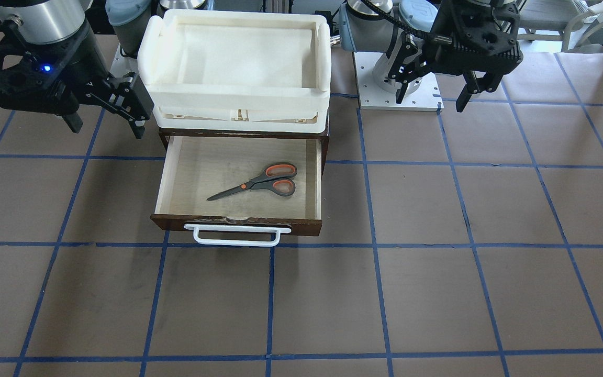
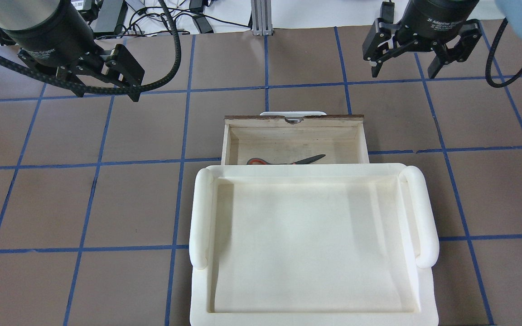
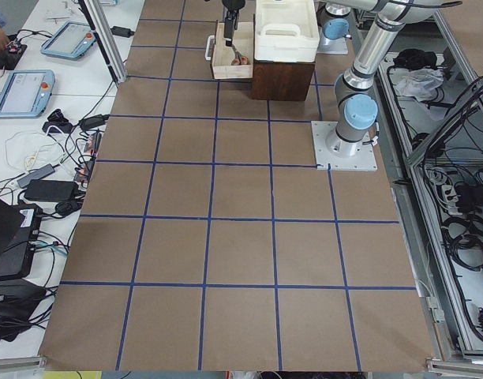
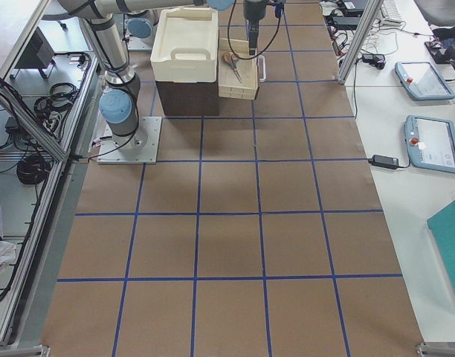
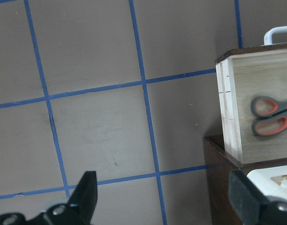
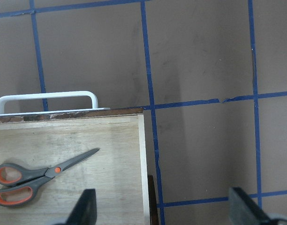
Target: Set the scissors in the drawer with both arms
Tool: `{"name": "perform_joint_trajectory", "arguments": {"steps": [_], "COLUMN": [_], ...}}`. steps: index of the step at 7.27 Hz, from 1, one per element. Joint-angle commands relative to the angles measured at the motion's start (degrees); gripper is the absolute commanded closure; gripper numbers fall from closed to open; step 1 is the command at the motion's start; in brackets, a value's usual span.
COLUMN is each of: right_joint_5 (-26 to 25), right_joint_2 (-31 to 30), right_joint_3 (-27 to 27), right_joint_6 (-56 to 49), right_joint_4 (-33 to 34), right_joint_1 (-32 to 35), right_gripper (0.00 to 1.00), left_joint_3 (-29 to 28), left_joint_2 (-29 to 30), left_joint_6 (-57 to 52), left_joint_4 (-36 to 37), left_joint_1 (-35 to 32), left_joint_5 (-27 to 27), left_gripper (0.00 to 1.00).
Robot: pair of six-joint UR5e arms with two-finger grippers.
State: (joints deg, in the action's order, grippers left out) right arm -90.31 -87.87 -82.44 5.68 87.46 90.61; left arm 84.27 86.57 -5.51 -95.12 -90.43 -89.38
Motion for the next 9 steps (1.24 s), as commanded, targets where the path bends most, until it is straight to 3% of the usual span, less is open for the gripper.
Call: {"name": "perform_joint_trajectory", "arguments": {"steps": [1, 3, 5, 9], "right_joint_5": [0.0, 0.9, 0.6, 0.7], "right_joint_2": [0.1, 0.1, 0.1, 0.0], "right_joint_3": [0.0, 0.0, -0.1, -0.5], "right_joint_6": [-0.1, 0.6, 0.7, 0.7], "right_joint_4": [-0.1, -0.1, 0.1, 0.1], "right_joint_1": [0.0, 0.0, 0.0, 0.0], "right_gripper": [0.00, 0.00, 0.00, 0.00], "left_joint_3": [-0.1, -0.2, -0.1, 0.9], "left_joint_2": [-0.2, -0.3, -0.4, -0.4], "left_joint_6": [4.1, 4.0, 5.8, 6.1], "left_joint_4": [-0.3, -0.1, -0.1, -0.4], "left_joint_1": [0.2, 0.9, 2.5, 1.8], "left_joint_5": [-0.3, -4.2, -1.1, -0.9], "left_gripper": [0.00, 0.00, 0.00, 0.00]}}
